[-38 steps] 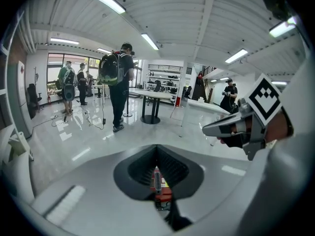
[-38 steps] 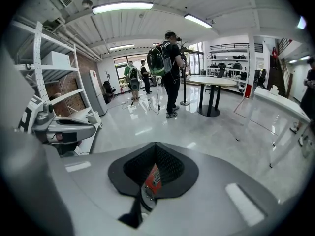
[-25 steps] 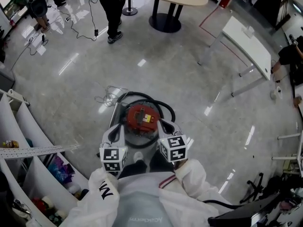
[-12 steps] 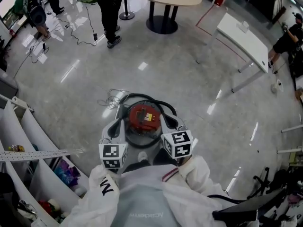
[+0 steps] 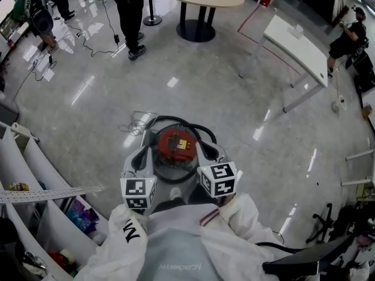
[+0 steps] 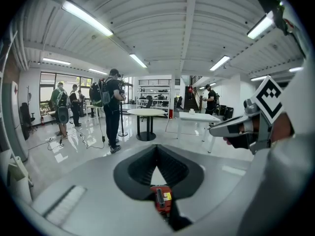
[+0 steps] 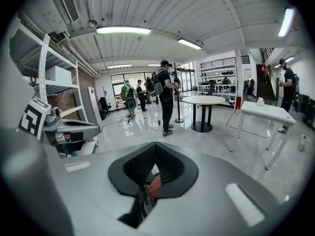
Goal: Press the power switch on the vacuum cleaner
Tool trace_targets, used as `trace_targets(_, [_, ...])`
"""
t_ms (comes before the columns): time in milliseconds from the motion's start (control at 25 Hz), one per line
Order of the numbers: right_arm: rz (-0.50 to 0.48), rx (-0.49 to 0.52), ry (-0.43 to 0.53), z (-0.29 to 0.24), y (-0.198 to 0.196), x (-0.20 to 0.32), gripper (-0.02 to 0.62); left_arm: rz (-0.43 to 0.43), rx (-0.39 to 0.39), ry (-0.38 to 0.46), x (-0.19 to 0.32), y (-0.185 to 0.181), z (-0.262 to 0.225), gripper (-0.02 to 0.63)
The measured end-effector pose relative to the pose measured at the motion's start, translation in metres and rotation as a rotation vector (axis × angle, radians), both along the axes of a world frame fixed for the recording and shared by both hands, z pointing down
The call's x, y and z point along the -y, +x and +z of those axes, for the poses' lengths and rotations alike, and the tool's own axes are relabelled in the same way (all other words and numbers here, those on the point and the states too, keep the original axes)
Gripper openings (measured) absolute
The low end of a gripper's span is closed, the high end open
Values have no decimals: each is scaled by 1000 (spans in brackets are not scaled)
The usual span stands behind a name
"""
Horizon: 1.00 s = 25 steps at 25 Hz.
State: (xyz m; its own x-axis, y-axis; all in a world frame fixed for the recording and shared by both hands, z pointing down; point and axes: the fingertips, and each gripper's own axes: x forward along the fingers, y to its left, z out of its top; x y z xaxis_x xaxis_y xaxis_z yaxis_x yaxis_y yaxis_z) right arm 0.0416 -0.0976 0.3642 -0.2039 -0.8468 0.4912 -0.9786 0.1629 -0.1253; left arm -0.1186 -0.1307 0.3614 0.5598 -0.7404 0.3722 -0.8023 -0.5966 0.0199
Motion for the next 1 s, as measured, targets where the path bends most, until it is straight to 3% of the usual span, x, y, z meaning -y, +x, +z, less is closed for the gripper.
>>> trace_targets(520, [27,-10,-27,2,6,-24,2,26,23,2,-8,1,10,0])
trace_targets(1000, [-17,15,-33,7,13,-50,2,-9,39,11,-35,10,4,0])
